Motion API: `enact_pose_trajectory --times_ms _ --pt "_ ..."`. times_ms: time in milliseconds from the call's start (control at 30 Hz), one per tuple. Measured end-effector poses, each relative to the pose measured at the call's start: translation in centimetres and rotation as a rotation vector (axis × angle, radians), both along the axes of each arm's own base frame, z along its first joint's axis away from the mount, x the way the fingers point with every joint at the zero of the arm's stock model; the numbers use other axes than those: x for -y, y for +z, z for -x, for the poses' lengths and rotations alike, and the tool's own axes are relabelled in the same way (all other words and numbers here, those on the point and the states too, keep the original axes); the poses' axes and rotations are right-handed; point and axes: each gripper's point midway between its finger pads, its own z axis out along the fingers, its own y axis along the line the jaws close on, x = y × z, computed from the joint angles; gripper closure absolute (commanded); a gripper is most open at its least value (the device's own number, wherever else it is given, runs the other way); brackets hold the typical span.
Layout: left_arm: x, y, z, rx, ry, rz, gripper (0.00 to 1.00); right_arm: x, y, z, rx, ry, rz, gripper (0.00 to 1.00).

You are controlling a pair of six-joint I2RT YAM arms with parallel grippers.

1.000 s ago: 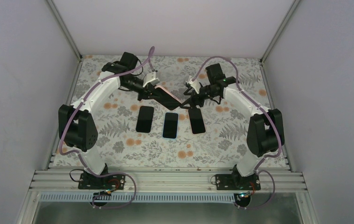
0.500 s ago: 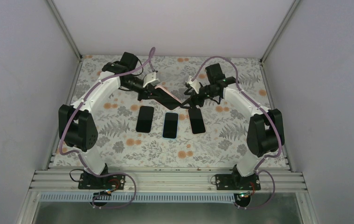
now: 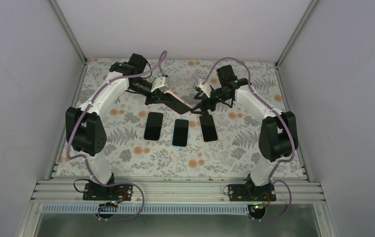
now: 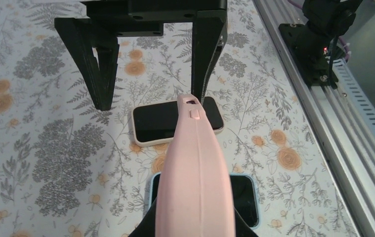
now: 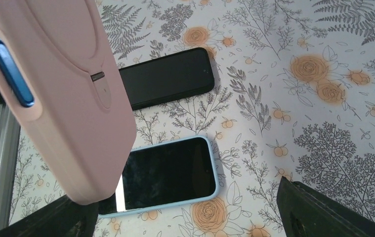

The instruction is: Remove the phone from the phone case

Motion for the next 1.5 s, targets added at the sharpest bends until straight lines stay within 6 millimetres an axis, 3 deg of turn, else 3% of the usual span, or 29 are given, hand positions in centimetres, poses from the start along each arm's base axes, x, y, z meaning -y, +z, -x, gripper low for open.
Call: enact_pose_trajectory --times_ms 700,767,933,1000,1100,1200,1267,1367,1500 --pt "0.5 -0.6 -1.4 0.128 -0.014 -0.021 0.98 0.6 -0.8 -2.6 0.026 0.014 0.069 0.09" --pt "0.5 -0.6 -1.3 0.130 -0.018 -0.020 0.98 0.9 -0.9 -3.1 0.046 0.000 0.093 0.12" --pt "1.9 -0.2 5.5 -0.108 -0.128 0.009 0.98 5.4 0.1 -10.8 0.260 -0.183 0.183 0.12" --pt "2.4 0.3 7.1 -0.147 -0.160 0.019 0.98 7.4 0.4 -12.5 0.299 -0.244 0.214 0.13" --pt "2.5 0.8 7.9 -0.180 -0.169 0.032 0.98 8.1 1.1 -13.5 0.323 -0.265 0.225 0.13" --pt "2.2 0.8 7.7 -0.191 -0.159 0.031 0.98 7.2 1.6 -12.8 0.332 -0.216 0.209 0.12" --pt "2.1 0.9 7.6 -0.191 -0.154 0.030 0.98 6.8 1.3 -10.8 0.314 -0.159 0.198 0.12" --pt "2.0 0.9 7.4 -0.188 -0.148 0.028 0.98 6.7 0.8 -5.5 0.248 -0.072 0.183 0.12" --pt "2.0 0.7 7.1 -0.191 -0.146 0.022 0.98 6.2 2.2 1.6 0.209 0.023 0.146 0.13"
